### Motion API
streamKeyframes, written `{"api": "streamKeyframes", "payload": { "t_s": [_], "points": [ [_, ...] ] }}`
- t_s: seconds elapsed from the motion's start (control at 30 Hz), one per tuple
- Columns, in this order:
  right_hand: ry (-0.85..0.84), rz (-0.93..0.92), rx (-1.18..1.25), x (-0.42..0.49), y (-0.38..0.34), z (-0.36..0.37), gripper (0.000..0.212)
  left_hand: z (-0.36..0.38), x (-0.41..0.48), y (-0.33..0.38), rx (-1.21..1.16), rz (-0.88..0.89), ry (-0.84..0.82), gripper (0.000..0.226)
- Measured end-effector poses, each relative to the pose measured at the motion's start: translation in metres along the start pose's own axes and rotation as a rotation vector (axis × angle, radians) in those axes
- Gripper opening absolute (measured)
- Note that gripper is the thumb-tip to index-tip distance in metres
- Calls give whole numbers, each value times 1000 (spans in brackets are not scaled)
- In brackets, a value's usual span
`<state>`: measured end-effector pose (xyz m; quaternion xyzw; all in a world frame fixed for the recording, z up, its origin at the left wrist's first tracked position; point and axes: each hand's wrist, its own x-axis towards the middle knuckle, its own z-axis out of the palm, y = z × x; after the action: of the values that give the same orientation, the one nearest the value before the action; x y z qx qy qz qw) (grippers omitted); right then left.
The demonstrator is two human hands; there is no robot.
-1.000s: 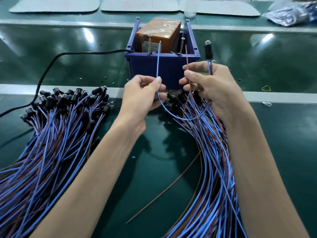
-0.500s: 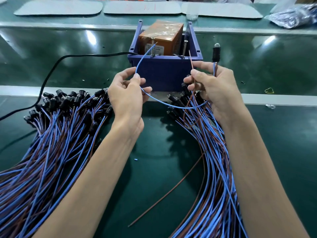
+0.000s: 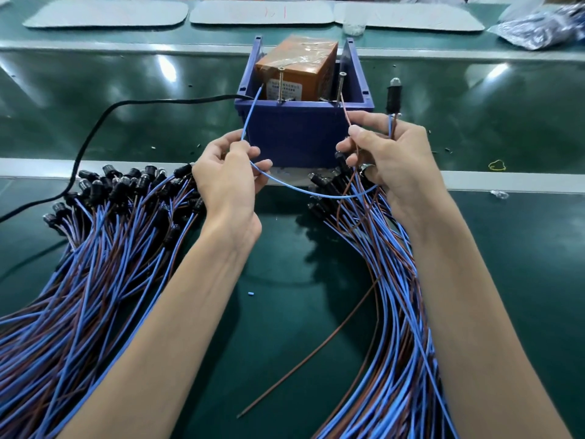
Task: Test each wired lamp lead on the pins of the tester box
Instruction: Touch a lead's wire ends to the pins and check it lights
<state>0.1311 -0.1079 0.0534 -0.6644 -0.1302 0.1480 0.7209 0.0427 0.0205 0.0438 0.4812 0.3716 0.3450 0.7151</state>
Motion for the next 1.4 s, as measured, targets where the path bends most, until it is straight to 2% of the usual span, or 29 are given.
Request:
{"api": "streamKeyframes", "payload": {
  "t_s": [0.23, 1.4],
  "points": [
    [2, 5, -41, 1, 0, -3, 18, 2, -6, -2, 92, 16, -61, 23],
    [-20, -2, -90, -1, -4, -5, 21, 12, -27, -3, 153, 13, -139, 22]
  ]
}}
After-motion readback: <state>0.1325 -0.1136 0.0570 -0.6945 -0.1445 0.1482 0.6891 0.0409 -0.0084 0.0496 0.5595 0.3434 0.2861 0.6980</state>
